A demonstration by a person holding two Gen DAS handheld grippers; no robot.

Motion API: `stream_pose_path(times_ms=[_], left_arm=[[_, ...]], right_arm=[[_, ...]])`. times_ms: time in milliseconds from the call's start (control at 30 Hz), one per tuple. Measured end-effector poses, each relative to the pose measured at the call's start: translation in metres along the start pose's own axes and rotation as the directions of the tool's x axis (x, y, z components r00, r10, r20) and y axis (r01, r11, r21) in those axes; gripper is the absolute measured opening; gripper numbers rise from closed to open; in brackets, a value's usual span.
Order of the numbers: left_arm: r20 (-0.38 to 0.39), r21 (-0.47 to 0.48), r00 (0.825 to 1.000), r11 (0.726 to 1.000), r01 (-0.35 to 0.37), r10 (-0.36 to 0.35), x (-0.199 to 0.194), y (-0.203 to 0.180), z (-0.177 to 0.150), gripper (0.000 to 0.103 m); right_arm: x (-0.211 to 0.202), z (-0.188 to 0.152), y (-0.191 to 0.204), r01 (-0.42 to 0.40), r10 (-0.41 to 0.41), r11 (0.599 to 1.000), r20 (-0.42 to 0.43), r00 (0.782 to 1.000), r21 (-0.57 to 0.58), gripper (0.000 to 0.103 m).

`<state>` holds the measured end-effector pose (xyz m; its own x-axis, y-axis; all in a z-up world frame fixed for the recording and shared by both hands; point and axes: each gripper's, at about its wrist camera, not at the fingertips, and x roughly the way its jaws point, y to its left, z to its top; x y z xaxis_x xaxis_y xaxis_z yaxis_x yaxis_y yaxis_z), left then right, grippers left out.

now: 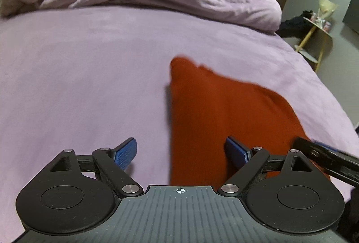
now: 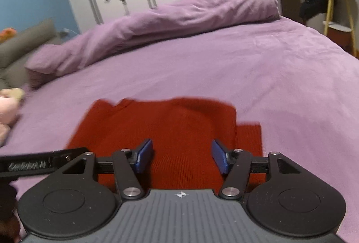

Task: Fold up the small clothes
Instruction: 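Release the folded cardigan with both tools and pull them back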

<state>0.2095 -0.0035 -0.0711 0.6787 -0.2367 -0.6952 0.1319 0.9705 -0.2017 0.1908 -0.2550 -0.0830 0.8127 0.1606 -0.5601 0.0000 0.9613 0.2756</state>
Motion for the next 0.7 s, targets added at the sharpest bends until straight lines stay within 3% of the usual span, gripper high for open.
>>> stream_pose_path(times_ms=[67, 133, 233, 400, 500, 567, 667, 700], left_arm=[[-0.008, -0.037, 1.000, 0.999, 0.008, -0.009, -0.020, 0.009, -0.021, 0.090], [-0.065, -0.045, 0.998, 0.999, -0.026, 0.023, -0.030, 0.010, -0.038, 0.089], [-0.074, -0.045, 0.997, 0.999, -0.031, 0.028, -0.037, 0.006, -0.050, 0.089], [-0.064, -0.001, 0.997, 0.999, -0.046, 0.046, -0.050, -0.010, -0.036, 0.085], [-0.043, -0.008, 0.999, 1.000, 0.002, -0.002, -0.061, -0.017, -0.033, 0.085], [-0.043, 0.006, 0.999, 1.000, 0.009, -0.008, -0.059, -0.023, -0.029, 0.085], [-0.091, 0.060, 0.996, 0.998, 0.024, -0.018, -0.041, -0.034, -0.027, 0.085], [-0.120, 0.077, 0.993, 0.997, 0.027, -0.017, -0.035, -0.036, -0.028, 0.083]], right_arm=[[-0.039, -0.023, -0.009, -0.008, 0.008, 0.999, -0.004, 1.000, 0.033, 0.076], [-0.065, -0.047, -0.022, 0.033, -0.025, 0.993, -0.071, 0.997, 0.114, 0.076], [-0.094, -0.077, -0.042, 0.042, -0.009, 0.962, -0.125, 0.992, 0.268, 0.076], [-0.101, -0.064, -0.038, 0.037, 0.008, 0.947, -0.139, 0.990, 0.318, 0.073], [-0.094, -0.057, -0.037, 0.016, 0.071, 0.901, -0.183, 0.981, 0.434, 0.067], [-0.088, -0.064, -0.039, -0.047, 0.170, 0.847, -0.186, 0.968, 0.529, 0.064], [-0.075, -0.067, -0.040, -0.069, 0.218, 0.789, -0.174, 0.960, 0.610, 0.053], [-0.070, -0.068, -0.041, -0.062, 0.216, 0.774, -0.170, 0.962, 0.630, 0.042]])
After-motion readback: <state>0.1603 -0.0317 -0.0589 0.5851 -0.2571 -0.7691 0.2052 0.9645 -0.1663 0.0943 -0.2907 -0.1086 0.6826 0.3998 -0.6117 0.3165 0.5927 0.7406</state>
